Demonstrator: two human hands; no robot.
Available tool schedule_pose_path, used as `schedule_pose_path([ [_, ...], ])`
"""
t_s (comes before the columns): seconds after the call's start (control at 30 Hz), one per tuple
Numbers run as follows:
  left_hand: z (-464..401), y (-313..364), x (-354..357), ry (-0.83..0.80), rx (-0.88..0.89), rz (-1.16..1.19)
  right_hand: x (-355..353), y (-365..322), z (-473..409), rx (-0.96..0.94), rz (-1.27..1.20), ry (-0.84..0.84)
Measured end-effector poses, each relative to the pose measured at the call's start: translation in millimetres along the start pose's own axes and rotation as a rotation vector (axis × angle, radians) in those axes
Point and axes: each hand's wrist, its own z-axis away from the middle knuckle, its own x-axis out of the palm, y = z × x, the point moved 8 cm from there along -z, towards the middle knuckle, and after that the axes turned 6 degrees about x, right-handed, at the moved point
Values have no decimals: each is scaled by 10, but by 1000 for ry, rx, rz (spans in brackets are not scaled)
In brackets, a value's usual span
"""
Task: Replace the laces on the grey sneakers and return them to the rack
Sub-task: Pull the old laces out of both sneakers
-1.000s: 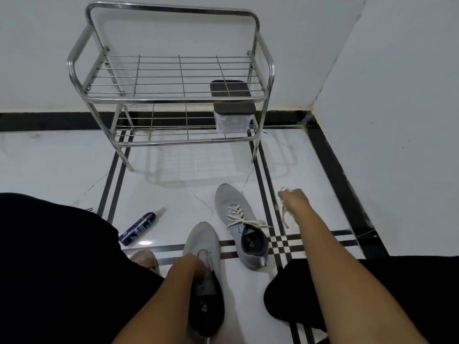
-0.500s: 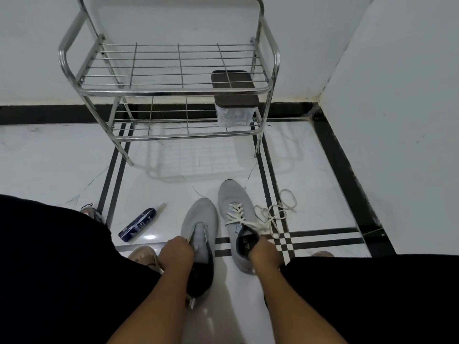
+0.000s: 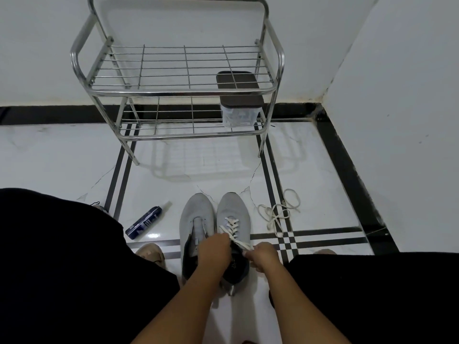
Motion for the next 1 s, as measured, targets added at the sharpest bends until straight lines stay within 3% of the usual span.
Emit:
schedule_pose_path([
  [0.33, 56, -114, 184, -58, 4, -40, -82, -281, 282, -144, 53, 65],
  [0.53, -6, -90, 119, 23, 27, -4, -168, -249, 295, -59, 153, 140],
  [0.67, -52, -63, 135, 29, 30, 7, -336, -559, 449, -150, 172, 115],
  [0.8, -53, -69, 176, 30, 27, 3, -683, -920, 726, -243, -207, -35],
  [0.93, -73, -108, 221, 8, 27, 31, -1346, -1210, 969, -409, -867, 15],
  [1.0, -78, -98, 238, 4, 45, 26, -1490, -1170, 919, -424, -941, 111],
])
